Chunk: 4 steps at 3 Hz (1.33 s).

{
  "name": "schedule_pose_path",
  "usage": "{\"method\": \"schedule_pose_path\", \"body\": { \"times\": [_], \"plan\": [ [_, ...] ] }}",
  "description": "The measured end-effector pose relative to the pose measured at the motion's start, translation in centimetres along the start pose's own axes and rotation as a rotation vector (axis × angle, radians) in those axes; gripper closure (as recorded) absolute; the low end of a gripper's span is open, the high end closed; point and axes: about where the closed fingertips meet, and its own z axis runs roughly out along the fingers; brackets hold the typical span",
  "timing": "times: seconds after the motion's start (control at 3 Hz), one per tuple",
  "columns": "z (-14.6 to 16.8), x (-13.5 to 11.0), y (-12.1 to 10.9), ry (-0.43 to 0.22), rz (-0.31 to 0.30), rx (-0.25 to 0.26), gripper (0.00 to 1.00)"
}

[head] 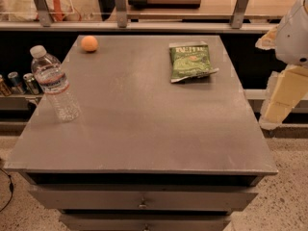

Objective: Pick green jalapeno chip bag

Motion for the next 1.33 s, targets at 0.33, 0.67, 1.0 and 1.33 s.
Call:
{"method": "schedule_pose_path", "body": {
  "times": [0.33,0.67,1.0,1.33],
  "plan": [
    [0.0,0.0,0.0,0.0,0.0,0.0,0.0],
    [0.3,-1.0,-1.2,-0.029,0.022,0.009,0.0],
    [1.2,-3.2,-4.3,-0.082,0.097,0.038,0.0],
    [2.4,-5.5,-8.1,-0.106,0.251,0.084,0.0]
  ]
}}
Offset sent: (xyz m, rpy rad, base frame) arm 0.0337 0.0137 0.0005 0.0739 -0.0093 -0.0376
